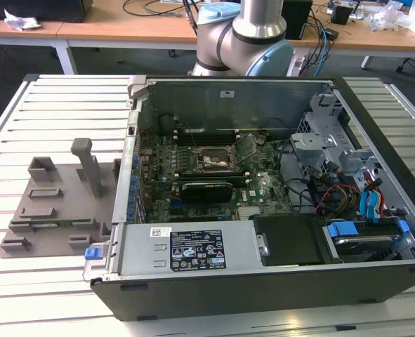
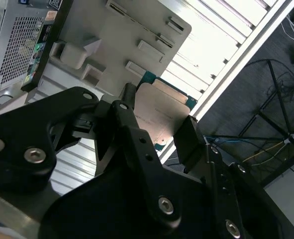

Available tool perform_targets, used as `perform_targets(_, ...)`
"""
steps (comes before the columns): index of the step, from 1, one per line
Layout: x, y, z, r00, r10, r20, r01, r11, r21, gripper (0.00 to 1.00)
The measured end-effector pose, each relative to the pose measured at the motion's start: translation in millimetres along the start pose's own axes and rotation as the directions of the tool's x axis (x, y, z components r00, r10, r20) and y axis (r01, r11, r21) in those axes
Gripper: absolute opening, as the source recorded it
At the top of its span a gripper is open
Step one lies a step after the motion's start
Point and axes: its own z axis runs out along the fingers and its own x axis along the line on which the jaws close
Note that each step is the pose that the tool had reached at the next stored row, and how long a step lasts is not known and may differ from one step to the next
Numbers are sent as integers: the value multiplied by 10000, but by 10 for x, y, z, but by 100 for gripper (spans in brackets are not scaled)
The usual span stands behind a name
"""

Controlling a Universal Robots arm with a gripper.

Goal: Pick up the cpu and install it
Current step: 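Pick up the cpu and move it towards the insertion slot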

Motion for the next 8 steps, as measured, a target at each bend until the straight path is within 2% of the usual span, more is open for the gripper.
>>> perform_targets(4,-1,-4,-60,10000,-1,-1,1,10000,31,55)
perform_targets(8,-4,-10,-167,10000,-2,-5,2,10000,90,55)
